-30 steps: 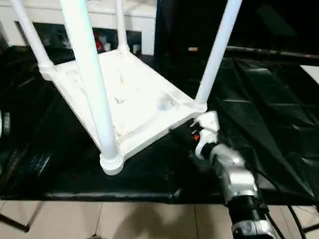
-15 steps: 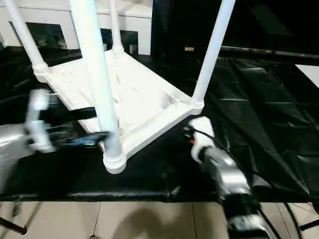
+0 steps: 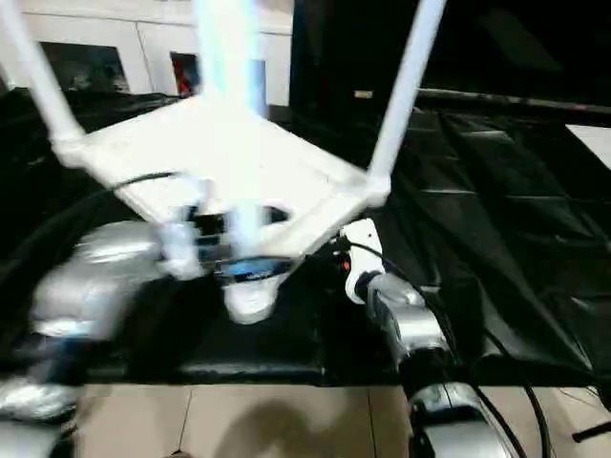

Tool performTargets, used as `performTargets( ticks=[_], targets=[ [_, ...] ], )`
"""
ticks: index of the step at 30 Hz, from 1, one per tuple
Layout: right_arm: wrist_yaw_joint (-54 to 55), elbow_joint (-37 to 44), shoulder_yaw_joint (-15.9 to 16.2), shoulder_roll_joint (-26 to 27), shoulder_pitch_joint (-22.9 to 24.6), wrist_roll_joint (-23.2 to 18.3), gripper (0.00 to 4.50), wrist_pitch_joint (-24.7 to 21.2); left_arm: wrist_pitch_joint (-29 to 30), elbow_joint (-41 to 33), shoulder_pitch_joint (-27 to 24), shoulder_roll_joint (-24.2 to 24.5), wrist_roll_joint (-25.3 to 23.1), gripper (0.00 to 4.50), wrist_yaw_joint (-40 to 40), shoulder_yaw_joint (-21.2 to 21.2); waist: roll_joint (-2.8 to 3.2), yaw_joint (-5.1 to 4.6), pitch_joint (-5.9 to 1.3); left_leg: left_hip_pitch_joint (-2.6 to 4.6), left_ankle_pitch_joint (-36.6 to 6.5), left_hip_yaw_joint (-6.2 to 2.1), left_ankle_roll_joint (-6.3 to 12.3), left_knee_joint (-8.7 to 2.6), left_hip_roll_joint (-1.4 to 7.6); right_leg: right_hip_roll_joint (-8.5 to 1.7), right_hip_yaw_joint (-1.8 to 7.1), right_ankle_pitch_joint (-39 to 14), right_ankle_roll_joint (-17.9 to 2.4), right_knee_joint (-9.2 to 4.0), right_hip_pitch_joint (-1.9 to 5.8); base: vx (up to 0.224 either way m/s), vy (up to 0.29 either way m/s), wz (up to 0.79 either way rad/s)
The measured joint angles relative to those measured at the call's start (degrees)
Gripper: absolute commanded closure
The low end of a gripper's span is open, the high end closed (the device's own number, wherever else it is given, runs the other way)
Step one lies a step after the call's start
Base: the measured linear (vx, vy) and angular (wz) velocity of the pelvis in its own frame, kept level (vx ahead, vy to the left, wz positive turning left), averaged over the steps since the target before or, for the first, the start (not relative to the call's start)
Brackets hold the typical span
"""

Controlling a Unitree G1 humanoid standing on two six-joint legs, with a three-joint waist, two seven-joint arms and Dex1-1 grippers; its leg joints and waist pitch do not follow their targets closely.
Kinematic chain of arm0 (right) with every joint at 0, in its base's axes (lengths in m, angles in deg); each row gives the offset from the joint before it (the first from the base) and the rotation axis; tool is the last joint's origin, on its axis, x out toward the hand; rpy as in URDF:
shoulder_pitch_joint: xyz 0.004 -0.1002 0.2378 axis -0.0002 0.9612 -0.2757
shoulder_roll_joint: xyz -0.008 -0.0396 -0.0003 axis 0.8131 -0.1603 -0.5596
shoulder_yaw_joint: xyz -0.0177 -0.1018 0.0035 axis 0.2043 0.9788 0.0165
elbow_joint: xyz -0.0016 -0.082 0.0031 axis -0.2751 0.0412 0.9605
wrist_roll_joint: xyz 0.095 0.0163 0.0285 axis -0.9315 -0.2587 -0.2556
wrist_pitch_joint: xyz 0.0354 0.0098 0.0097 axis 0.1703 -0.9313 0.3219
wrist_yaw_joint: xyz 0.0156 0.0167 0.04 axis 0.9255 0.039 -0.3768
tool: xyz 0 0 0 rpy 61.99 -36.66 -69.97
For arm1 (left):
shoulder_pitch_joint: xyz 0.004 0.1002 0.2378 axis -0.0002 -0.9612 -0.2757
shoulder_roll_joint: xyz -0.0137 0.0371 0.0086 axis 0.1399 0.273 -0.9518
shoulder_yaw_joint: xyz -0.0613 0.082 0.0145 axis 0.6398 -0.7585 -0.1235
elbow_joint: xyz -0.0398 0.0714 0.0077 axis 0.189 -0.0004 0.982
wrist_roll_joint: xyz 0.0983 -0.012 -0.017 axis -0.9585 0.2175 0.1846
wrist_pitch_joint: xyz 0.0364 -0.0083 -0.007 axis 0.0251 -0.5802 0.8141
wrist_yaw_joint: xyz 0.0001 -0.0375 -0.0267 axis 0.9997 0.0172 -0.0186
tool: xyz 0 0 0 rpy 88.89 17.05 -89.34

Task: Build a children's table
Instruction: Rotate table base

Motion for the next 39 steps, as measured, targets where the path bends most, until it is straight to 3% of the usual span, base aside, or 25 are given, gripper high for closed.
performTargets(
  ticks=[10, 20, 29, 39],
  targets=[
    [-0.6, -1.6, -1.1, -0.3, -0.5, 0.7, 0.66, 1.6, -9.1, 9.0, 4.1, -5.8, -5.9, 0.05, -5.1, -2.7, 0.02, -0.56, 0.01, -0.03, 0.0, 0.0, 0.03, 0.03, 0.0, 0.02, -0.01, 0.0, 0.0, -0.08, -0.02, 0.0, 0.0, 0.0],
    [-9.7, -0.7, -1.3, -1.3, 1.1, 0.5, 0.66, 1.5, -11.4, 11.1, 4.4, -6.8, -6.9, 0.05, -5.7, -2.7, -0.01, -0.77, -0.01, 0.0, 0.0, -0.02, 0.03, 0.05, 0.13, 0.02, -0.02, 0.0, 0.0, -0.07, 0.02, 0.0, 0.0, 0.0],
    [-15.4, 0.7, -0.3, -2.6, 1.8, 1.1, 0.66, 1.3, -2.8, 3.6, 1.7, -5.4, -2.8, 0.05, -1.1, -2.6, -0.63, -0.87, 0.1, -0.03, 0.0, 0.01, 0.06, -0.02, 0.45, 0.27, -0.09, -0.1, -0.2, -0.25, -0.01, 0.0, 0.0, 0.0],
    [-8.4, -3.7, -1.8, -2.5, -1.9, 2.4, 0.66, 2.8, 3.5, -5.7, -0.5, -2.5, 0.6, 0.05, 5.1, -7.3, -0.25, 0.0, 0.46, -0.06, 0.0, 0.12, 0.02, -0.02, 0.52, 0.27, -0.08, -0.1, -0.2, -0.17, -0.08, 0.0, 0.0, 0.0]
  ],
)
